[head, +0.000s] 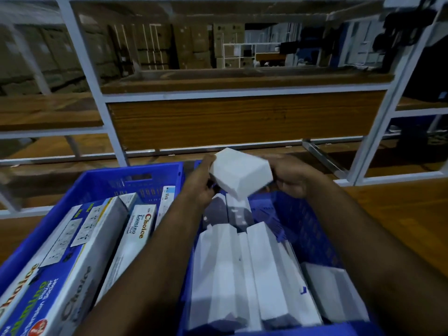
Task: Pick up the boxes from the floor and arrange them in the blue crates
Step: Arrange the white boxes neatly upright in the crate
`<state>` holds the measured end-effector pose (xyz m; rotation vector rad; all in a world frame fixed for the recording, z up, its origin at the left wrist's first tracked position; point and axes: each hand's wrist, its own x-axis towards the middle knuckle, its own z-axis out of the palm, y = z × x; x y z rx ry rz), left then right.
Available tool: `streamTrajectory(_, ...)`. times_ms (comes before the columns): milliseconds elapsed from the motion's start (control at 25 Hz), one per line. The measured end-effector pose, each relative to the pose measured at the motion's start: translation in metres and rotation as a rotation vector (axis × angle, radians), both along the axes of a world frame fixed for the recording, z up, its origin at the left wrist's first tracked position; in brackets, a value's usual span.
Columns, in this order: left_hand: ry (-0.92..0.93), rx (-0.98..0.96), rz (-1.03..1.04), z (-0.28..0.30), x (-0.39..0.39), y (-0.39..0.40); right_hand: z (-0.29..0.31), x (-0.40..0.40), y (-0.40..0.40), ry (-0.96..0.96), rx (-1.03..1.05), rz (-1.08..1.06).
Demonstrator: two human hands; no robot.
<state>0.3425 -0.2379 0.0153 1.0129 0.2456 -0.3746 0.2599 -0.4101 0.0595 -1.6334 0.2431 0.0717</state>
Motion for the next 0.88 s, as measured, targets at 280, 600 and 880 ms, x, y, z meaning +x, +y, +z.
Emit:
streamTrajectory(280, 0.004, 0.208, 0.081, -0.013, -0.013, -0.017, -0.042, 0.015, -0.006, 0.141, 0.080, 0.087)
streamTrajectory(600, -0.087, 0.456, -0.053, -0.025, -0.021, -0.028, -0.068, 0.024, 0.015, 0.022, 0.075, -0.126)
streamTrajectory(880, -0.259, 0.561, -0.008, -0.039, -0.018, -0.031, -0.071, 0.019, 0.011, -0.032, 0.086, -0.218)
